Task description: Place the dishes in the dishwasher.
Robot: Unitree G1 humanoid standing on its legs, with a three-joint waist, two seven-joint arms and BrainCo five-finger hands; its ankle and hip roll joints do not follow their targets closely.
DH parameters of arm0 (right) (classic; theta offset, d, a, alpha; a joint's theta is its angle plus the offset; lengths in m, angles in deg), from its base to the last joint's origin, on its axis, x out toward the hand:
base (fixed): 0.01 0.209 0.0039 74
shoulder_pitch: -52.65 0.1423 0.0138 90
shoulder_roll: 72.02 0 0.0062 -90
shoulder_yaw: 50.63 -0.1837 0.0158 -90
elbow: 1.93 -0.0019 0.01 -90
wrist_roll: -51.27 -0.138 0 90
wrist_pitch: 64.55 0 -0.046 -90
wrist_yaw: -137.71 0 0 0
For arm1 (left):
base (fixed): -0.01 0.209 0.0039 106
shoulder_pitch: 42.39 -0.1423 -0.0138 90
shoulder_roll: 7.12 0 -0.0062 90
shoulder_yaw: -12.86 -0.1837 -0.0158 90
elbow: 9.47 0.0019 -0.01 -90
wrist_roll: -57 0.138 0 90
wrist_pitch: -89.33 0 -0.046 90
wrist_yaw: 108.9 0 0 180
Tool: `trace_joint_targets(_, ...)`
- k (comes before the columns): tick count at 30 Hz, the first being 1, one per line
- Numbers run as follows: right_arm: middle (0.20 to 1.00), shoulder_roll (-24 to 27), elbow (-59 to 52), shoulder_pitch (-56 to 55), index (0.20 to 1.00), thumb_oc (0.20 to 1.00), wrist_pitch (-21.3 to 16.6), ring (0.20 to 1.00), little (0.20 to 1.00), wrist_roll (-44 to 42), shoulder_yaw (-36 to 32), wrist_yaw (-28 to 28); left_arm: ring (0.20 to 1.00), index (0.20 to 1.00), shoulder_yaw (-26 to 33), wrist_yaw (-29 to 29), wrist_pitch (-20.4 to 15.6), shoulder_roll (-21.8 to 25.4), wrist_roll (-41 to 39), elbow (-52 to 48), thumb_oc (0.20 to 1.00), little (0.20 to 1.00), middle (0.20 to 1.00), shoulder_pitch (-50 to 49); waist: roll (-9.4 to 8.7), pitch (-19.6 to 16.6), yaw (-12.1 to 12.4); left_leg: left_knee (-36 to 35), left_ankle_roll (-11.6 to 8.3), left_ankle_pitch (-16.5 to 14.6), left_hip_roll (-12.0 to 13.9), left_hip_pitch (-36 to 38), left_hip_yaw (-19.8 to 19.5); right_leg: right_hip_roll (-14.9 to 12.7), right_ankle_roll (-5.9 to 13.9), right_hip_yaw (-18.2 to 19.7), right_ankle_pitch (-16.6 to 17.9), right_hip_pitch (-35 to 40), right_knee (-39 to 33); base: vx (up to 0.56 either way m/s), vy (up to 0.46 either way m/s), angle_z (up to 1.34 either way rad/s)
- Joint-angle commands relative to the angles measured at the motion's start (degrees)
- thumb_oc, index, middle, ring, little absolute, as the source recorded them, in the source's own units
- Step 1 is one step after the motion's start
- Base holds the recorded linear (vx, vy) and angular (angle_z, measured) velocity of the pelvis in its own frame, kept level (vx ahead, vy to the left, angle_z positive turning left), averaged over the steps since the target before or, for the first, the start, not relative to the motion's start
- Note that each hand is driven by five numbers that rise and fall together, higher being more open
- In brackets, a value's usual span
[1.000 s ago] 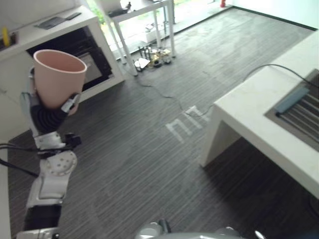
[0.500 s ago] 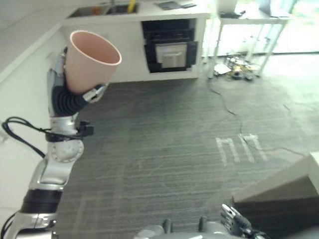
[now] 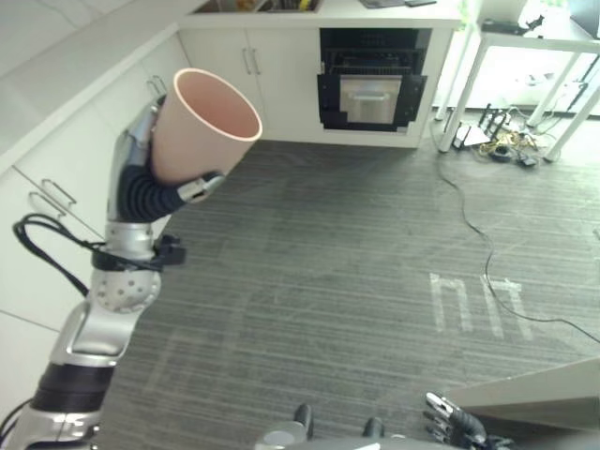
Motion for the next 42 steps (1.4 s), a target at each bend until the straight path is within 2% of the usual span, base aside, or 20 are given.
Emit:
trace_joint_targets(1,1.0,0.36,-0.52,2.04,1.0,1.0,-0.87,1.0,1.0,-2.79,-1.13,-0.65,0.2,0.2,2.13,0.73,-3.25,-1.4,-2.59,0.0,0.2,0.2,0.2,6.79,0.04,0.06,-1.7,5.58,-2.83,0.94,4.79,-0.41,3.97,-3.88,6.5,-0.62,-3.04,-1.33,2.84,-0.01,0.07,0.65)
trace_joint_targets(4,1.0,-0.08,-0.05,1.82,1.0,1.0,-0.24,1.0,1.0,-5.74,-2.09,0.41,0.2,0.2,0.34,1.51,-3.69,-3.42,-1.55,0.16,0.2,0.2,0.2,6.74,0.52,0.24,-2.42,4.32,-2.59,0.81,4.15,0.94,3.15,-4.24,6.5,0.0,-3.29,-1.01,3.47,-0.01,0.125,0.39)
trace_joint_targets(5,1.0,-1.01,-0.01,1.17,1.0,1.0,-0.78,1.0,1.0,-3.15,-1.7,0.98,0.2,0.2,-0.97,1.0,-3.49,-4.77,-0.17,-0.2,0.2,0.2,0.2,6.47,0.78,0.23,-2.73,3.9,-2.11,0.18,3.25,1.93,2.49,-4.88,6.66,0.19,-3.28,-0.69,3.91,0.06,0.201,0.13)
trace_joint_targets(8,1.0,-2.19,0.64,0.78,1.0,1.0,-0.83,1.0,1.0,-2.91,-0.3,1.23,0.2,0.2,-2.54,0.12,-0.93,-5.63,1.09,-1.91,0.2,0.2,0.2,6.52,0.98,-0.26,-2.84,2.84,-0.91,-0.79,1.36,3.27,0.91,-5.26,7.13,1.37,-3.09,-0.5,4.31,0.05,0.082,0.06)
trace_joint_targets(16,1.0,-1.83,1.42,-0.03,1.0,1.0,-0.58,1.0,1.0,-2.0,-0.18,1.39,0.2,0.2,-3.37,-0.45,1.81,-3.98,0.68,-2.46,0.2,0.2,0.2,7.63,1.05,-0.67,-3.7,-0.09,-0.13,-0.98,0.37,5.65,0.97,-4.87,7.92,3.35,-3.21,0.24,3.84,0.02,0.015,-0.07)
trace_joint_targets(23,1.0,-2.08,1.18,-0.55,1.0,1.0,-0.43,1.0,1.0,-0.21,0.16,1.93,0.2,0.2,-3.54,0.64,2.42,-1.98,-1.38,-2.39,0.2,0.2,0.2,8.02,1.0,-1.15,-4.01,-0.57,0.25,-1.38,0.09,6.66,1.81,-4.5,7.98,4.14,-3.17,1.05,2.97,0.01,0.001,-0.11)
trace_joint_targets(24,1.0,0.04,1.09,6.39,1.0,1.0,4.18,1.0,1.0,-10.95,-1.79,3.03,0.2,0.2,-6.63,4.64,5.68,-5.05,-7.01,0.84,0.2,0.2,0.2,8.72,0.29,1.48,-2.09,7.11,-0.24,-2.05,-0.4,1.46,-1.02,-1.72,5.81,4.68,-3.19,-1.14,5.09,0.0,0.0,0.0)
trace_joint_targets(26,1.0,-0.15,1.72,6.48,1.0,1.0,3.41,1.0,1.0,-9.42,-1.96,4.96,0.2,0.2,-6.3,5.76,5.14,-5.2,-9.32,0.77,0.2,0.2,0.2,8.45,0.93,0.98,-2.36,5.66,-0.9,-1.02,0.83,2.2,0.59,-2.36,5.94,3.3,-3.64,-0.94,5.2,0.06,0.072,-0.12)
trace_joint_targets(27,1.0,-1.18,1.49,6.09,1.0,1.0,2.32,1.0,1.0,-8.58,-1.08,6.51,0.2,0.2,-5.6,6.16,4.11,-5.02,-10.87,0.92,0.2,0.2,0.2,8.4,1.56,0.78,-2.34,5.06,-0.99,-1.47,0.64,2.91,0.09,-3.06,6.13,2.63,-4.23,-0.72,5.69,0.13,0.078,-0.09)
trace_joint_targets(28,1.0,-1.73,1.66,5.75,1.0,1.0,1.96,1.0,1.0,-7.98,-0.2,4.88,0.2,0.2,-5.47,5.77,3.6,-5.11,-10.2,1.18,0.2,0.2,0.2,8.11,1.75,0.6,-2.32,4.8,-0.8,-1.65,0.39,3.15,-0.2,-3.12,6.17,2.67,-4.59,-0.69,6.08,0.2,0.022,0.06)
trace_joint_targets(29,1.0,-2.62,2.21,4.89,1.0,1.0,2.09,1.0,1.0,-6.86,0.3,2.71,0.2,0.2,-5.55,5.53,4.1,-5.82,-9.42,0.47,0.2,0.2,0.2,7.5,2.13,0.48,-2.45,3.86,-0.49,-1.6,0.31,3.85,-0.55,-2.78,5.85,2.77,-5.27,-0.48,6.65,0.19,-0.049,0.08)
trace_joint_targets(31,1.0,-2.92,1.14,3.84,1.0,1.0,-1.15,1.0,1.0,-7.53,0.83,3.83,0.2,0.2,-6.12,5.25,5.62,-6.67,-8.05,-0.23,0.2,0.2,0.2,7.31,2.31,0.53,-3.33,3.7,-0.7,-1.31,1.05,4.58,-0.13,-1.84,5.25,3.29,-6.26,-0.43,7.63,0.2,-0.106,0.02)
trace_joint_targets(32,1.0,-2.77,-1.2,3.5,1.0,1.0,-1.08,1.0,1.0,-7.54,1.34,4.38,0.2,0.2,-6.32,5.32,5.6,-6.8,-8.1,-0.39,0.2,0.2,0.2,7.12,1.89,0.79,-4.06,6.53,-0.49,-2.51,0.63,4.01,0.25,-1.53,4.83,3.97,-6.74,-1.01,8.52,0.17,-0.115,-0.03)
trace_joint_targets(33,1.0,-2.08,-3.04,3.48,1.0,1.0,-0.69,1.0,1.0,-6.2,1.69,3.92,0.2,0.2,-6.18,6.12,5.13,-7.13,-9.9,-0.43,0.2,0.2,0.2,7.0,1.1,1.62,-4.38,12.99,0.09,-4.61,-0.12,1.98,0.95,-1.89,4.18,4.32,-7.23,-1.44,9.79,0.13,-0.199,0.0)
trace_joint_targets(34,1.0,-1.2,-3.66,3.56,1.0,1.0,-1.71,1.0,1.0,-5.34,2.08,3.81,0.2,0.2,-5.92,5.93,4.29,-7.49,-10.03,-0.08,0.2,0.2,0.2,7.4,-0.49,3.52,-3.76,31.27,-0.41,-2.48,0.19,-7.53,-0.41,-1.88,2.46,5.1,-6.64,-1.58,10.29,0.08,-0.181,-0.01)
trace_joint_targets(36,1.0,-0.78,-3.13,3.57,1.0,1.0,-2.71,1.0,1.0,-5.95,2.13,4.5,0.2,0.2,-5.4,6.55,3.34,-7.18,-11.07,0.66,0.2,0.2,0.2,7.62,-0.82,4.37,-3.14,33.71,-0.4,0.1,0.16,-11.66,-0.55,-1.09,1.89,5.54,-6.26,-1.35,10.06,0.12,-0.096,-0.15)
trace_joint_targets(37,1.0,-0.53,-2.7,3.68,1.0,1.0,-2.89,1.0,1.0,-6.65,2.09,5.12,0.2,0.2,-5.11,7.39,2.89,-6.92,-11.57,1.16,0.2,0.2,0.2,7.86,-0.61,4.72,-2.85,32.66,-0.6,1.14,0.4,-12.68,-0.38,-0.41,1.84,5.7,-6.32,-1.01,9.87,0.27,0.04,-0.02)
trace_joint_targets(39,1.0,-0.31,-2.16,4.34,1.0,1.0,-2.65,1.0,1.0,-6.64,1.69,5.97,0.2,0.2,-4.94,10.07,1.99,-6.23,-11.89,1.77,0.2,0.2,0.2,7.96,0.39,5.19,-1.88,23.28,-1.88,5.41,2.11,-13.71,0.31,1.31,2.04,5.79,-7.17,0.28,9.57,0.39,0.145,0.06)
trace_joint_targets(41,1.0,-0.2,-2.82,4.48,1.0,1.0,-3.42,1.0,1.0,-6.34,1.65,5.76,0.2,0.2,-5.66,11.35,2.06,-7.09,-10.4,1.15,0.2,0.2,0.2,7.57,1.32,5.63,-0.7,11.1,-3.82,12.5,5.48,-14.96,0.56,1.76,2.29,6.08,-8.04,2.4,9.13,0.5,0.294,-0.13)
trace_joint_targets(42,1.0,-0.11,-3.19,4.06,1.0,1.0,-3.86,1.0,1.0,-7.47,1.53,5.33,0.2,0.2,-6.61,11.12,2.23,-8.07,-8.98,1.01,0.2,0.2,0.2,7.69,1.1,6.11,-0.35,8.62,-4.44,15.47,6.91,-16.77,1.64,0.94,2.14,5.62,-8.32,3.63,9.08,0.55,0.375,-0.3)
